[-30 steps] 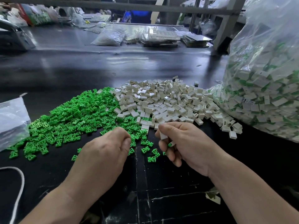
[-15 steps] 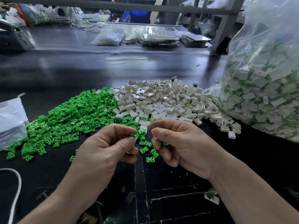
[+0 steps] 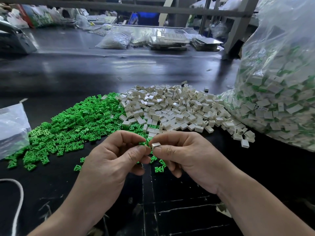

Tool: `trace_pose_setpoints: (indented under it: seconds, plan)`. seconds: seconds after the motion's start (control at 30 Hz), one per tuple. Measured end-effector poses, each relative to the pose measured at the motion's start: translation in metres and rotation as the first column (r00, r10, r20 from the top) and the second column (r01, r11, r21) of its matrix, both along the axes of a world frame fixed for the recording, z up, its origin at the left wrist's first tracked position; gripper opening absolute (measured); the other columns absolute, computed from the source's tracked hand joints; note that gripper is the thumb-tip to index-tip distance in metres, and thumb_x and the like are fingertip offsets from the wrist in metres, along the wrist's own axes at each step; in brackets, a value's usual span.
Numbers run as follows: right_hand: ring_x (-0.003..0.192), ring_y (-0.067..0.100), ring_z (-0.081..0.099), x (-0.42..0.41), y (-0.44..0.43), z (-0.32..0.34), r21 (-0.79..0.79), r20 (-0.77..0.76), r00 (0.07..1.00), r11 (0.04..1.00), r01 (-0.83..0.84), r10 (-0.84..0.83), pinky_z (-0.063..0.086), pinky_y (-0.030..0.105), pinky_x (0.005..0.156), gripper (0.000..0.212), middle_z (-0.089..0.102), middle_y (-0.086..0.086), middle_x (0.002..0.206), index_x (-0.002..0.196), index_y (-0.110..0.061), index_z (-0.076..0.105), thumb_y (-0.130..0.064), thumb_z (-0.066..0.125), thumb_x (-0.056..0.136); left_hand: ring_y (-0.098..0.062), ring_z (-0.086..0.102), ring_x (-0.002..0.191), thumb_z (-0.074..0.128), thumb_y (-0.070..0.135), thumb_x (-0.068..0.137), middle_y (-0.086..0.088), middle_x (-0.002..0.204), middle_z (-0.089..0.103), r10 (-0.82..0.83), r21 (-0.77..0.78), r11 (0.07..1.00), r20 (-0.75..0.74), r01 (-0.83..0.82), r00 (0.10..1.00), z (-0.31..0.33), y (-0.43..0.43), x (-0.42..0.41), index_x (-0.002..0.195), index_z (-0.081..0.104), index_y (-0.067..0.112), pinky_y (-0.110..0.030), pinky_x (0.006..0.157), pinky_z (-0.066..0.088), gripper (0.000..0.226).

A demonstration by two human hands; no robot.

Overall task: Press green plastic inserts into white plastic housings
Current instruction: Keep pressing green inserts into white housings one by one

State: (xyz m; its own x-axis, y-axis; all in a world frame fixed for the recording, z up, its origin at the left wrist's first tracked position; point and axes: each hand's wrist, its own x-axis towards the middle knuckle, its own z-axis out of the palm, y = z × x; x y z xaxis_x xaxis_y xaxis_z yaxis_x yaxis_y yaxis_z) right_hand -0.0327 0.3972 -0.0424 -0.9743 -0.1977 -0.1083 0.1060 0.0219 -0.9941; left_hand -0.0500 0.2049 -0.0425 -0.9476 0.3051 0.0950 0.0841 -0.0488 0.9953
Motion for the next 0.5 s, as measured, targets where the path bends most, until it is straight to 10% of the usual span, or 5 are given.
trace_pose_setpoints:
  seconds: [0.27, 0.5]
  plan:
    - [0.046, 0.014, 0.050, 0.0002, -0.0070, 0.0027, -0.413, 0.143, 0.988, 0.911, 0.010, 0.054, 0.038, 0.021, 0.038, 0.005, 0.063, 0.011, 0.076, 0.083, -0.012, 0.065, -0.010, 0.067, 0.079, -0.025, 0.069, 0.066, 0.072, 0.021, 0.071, -0.015, 0.074, 0.070, 0.017, 0.047, 0.999, 0.025, -0.019, 1.000, 0.0006, 0.0019, 0.0021, 0.087, 0.075, 0.021, -0.025, 0.056, 0.055, 0.016]
    - [0.046, 0.010, 0.048, 0.0027, -0.0097, 0.0031, -0.265, 0.099, 0.994, 0.964, -0.023, 0.051, 0.036, 0.020, 0.036, 0.004, 0.062, 0.004, 0.073, 0.086, -0.022, 0.073, -0.024, 0.071, 0.084, -0.023, 0.069, 0.066, 0.070, 0.028, 0.073, -0.012, 0.075, 0.071, 0.023, 0.012, 1.000, -0.022, -0.023, 0.999, 0.0020, 0.0008, 0.0037, 0.085, 0.073, 0.020, -0.024, 0.054, 0.055, 0.015]
